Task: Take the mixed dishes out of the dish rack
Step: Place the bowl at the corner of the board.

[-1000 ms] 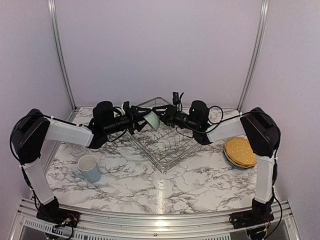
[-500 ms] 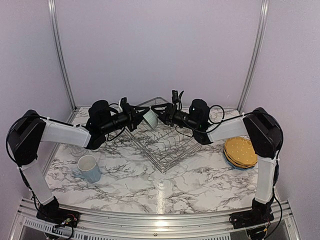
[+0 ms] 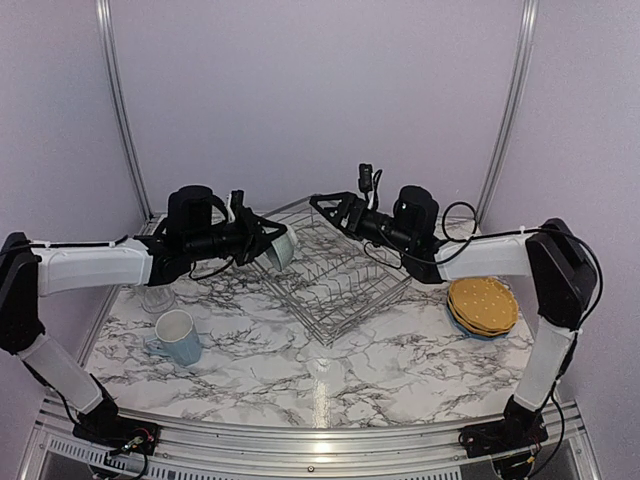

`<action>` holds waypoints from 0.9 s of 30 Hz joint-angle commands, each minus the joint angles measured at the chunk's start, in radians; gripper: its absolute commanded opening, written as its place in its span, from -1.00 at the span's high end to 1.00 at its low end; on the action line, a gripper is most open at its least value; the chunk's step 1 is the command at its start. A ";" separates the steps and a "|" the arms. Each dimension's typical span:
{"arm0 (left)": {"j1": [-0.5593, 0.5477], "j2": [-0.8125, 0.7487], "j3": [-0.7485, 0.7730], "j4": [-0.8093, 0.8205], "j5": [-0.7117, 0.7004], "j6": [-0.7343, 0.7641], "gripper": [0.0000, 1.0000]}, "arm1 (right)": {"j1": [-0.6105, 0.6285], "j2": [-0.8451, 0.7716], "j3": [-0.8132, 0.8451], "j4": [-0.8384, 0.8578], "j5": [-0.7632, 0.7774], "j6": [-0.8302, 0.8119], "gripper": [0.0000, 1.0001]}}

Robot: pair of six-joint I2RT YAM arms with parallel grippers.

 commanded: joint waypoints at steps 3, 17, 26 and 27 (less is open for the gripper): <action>-0.044 -0.130 0.092 -0.443 -0.131 0.324 1.00 | -0.036 -0.119 -0.073 -0.154 0.111 -0.149 -0.97; -0.469 -0.014 0.352 -1.282 -0.757 0.580 1.00 | -0.095 -0.319 -0.170 -0.276 0.230 -0.297 -0.97; -0.591 0.094 0.352 -1.380 -0.783 0.551 1.00 | -0.095 -0.404 -0.197 -0.319 0.274 -0.326 -0.97; -0.598 0.104 0.349 -1.391 -0.793 0.547 1.00 | -0.096 -0.410 -0.203 -0.321 0.277 -0.327 -0.97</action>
